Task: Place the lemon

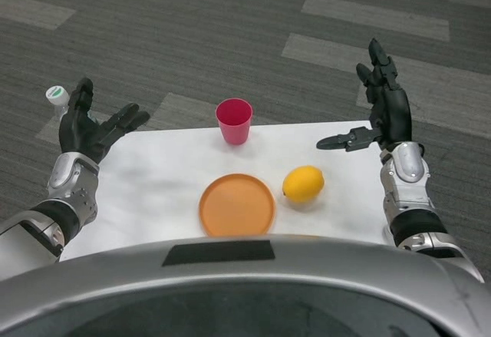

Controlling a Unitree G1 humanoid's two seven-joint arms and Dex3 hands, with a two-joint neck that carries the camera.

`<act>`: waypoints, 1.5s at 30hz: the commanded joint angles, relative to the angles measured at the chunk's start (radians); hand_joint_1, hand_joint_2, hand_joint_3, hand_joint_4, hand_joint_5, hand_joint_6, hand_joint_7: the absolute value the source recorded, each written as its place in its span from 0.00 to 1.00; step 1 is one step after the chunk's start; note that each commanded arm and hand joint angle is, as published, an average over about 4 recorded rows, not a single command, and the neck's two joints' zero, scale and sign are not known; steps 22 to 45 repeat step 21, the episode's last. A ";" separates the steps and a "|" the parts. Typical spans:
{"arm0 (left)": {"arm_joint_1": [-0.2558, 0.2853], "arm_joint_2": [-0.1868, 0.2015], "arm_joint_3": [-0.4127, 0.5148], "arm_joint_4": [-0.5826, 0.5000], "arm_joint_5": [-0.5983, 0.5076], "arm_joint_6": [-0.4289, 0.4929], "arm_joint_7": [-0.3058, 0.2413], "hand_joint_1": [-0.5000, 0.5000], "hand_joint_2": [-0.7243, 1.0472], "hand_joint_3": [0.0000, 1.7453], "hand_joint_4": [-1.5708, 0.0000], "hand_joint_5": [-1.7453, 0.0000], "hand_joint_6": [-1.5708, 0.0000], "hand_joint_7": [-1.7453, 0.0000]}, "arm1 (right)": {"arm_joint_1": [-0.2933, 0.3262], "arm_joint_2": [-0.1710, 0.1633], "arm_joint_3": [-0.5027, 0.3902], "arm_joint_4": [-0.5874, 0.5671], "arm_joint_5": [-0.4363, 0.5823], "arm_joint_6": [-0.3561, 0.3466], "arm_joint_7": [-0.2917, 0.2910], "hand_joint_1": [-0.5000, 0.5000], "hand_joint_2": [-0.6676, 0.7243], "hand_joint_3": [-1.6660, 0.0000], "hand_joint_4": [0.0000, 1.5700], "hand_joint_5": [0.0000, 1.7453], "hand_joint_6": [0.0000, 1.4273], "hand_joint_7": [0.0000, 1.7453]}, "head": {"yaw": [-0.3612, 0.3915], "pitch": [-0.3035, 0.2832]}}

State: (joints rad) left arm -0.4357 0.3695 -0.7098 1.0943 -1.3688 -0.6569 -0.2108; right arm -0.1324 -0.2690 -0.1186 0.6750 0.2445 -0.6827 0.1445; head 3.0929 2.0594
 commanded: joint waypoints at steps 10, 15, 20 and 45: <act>-0.006 0.009 0.013 -0.002 -0.006 0.002 -0.002 1.00 0.70 0.05 0.95 1.00 1.00 1.00 | -0.023 0.004 0.016 -0.014 0.046 -0.057 -0.049 0.54 0.48 0.83 0.00 0.31 0.00 0.00 | 0.000 0.023; -0.006 0.009 0.012 -0.002 -0.006 0.002 -0.002 1.00 0.70 0.05 0.95 1.00 1.00 1.00 | -0.023 0.004 0.033 -0.010 0.072 -0.100 -0.098 0.56 0.40 0.81 0.00 0.46 0.00 0.01 | -0.003 0.025; -0.006 0.009 0.012 -0.002 -0.006 0.002 -0.002 1.00 0.70 0.05 0.95 1.00 1.00 1.00 | -0.023 0.006 0.035 -0.007 0.077 -0.112 -0.120 0.58 0.32 0.79 0.00 0.56 0.00 0.00 | -0.001 0.026; -0.006 0.009 0.012 -0.002 -0.006 0.002 -0.002 1.00 0.70 0.05 0.95 1.00 1.00 1.00 | -0.023 0.006 0.035 -0.007 0.078 -0.115 -0.124 0.58 0.32 0.78 0.00 0.56 0.00 0.00 | 0.000 0.026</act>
